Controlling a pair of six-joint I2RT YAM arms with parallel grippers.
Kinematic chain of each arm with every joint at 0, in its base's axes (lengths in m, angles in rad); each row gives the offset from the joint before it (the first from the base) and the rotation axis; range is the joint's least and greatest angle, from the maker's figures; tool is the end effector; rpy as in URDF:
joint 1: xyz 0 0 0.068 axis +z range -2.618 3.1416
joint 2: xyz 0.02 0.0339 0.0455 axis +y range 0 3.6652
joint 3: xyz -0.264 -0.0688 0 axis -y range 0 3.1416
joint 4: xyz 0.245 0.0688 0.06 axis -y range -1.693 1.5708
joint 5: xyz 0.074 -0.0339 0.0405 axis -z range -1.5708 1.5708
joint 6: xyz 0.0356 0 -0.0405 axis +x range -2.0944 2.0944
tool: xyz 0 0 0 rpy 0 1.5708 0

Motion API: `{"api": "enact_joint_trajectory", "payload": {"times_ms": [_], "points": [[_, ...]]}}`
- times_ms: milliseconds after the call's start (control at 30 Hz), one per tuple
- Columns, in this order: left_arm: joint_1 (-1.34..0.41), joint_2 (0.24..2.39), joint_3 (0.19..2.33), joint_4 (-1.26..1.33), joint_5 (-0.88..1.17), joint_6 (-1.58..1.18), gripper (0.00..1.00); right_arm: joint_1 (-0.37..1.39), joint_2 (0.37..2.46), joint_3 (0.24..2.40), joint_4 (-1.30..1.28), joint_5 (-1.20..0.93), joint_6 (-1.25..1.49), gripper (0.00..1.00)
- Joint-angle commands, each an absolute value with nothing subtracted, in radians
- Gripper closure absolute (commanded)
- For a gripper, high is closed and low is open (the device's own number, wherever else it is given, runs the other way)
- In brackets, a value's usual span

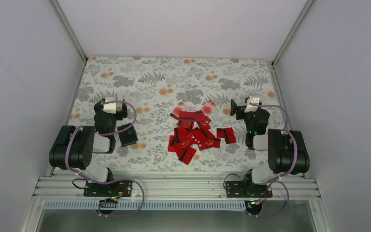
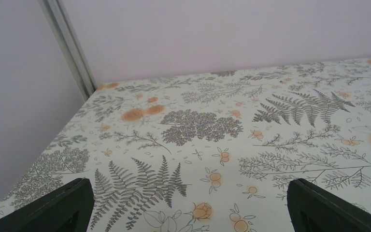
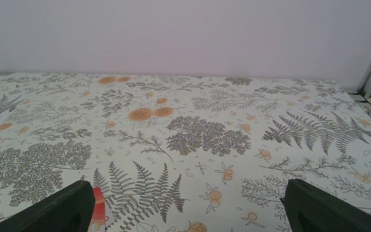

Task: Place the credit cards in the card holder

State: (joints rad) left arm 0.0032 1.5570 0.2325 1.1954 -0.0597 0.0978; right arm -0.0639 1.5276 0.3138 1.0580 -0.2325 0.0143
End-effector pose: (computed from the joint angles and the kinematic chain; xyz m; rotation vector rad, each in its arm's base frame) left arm 0.2429 0.0029 0.1404 0.0358 1.7009 0.1261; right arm 0.2578 -0.0083 0.1518 -0.1042 1.7220 0.1640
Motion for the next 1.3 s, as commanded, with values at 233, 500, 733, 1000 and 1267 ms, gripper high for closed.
{"api": "enact_joint_trajectory", "payload": {"times_ms": [233,500,733,1000,1267], "points": [[0.002,1.551,0.245,1.24,-0.053,0.106,0.0,-0.061,1.524,0.315,1.109,-0.225,-0.004,0.01],[0.029,1.546,0.243,1.231,0.02,0.095,0.0,-0.061,1.525,0.319,1.104,-0.224,-0.003,0.01],[0.032,1.452,0.285,1.096,-0.031,0.075,0.0,-0.054,1.493,0.393,0.959,-0.135,0.026,0.01],[0.029,1.285,0.659,0.458,-0.023,0.061,0.0,-0.054,1.436,0.664,0.528,-0.043,0.138,0.01],[0.043,1.285,1.126,-0.151,-0.112,-0.131,0.0,-0.057,1.42,1.043,0.137,-0.097,0.243,0.01]]}}
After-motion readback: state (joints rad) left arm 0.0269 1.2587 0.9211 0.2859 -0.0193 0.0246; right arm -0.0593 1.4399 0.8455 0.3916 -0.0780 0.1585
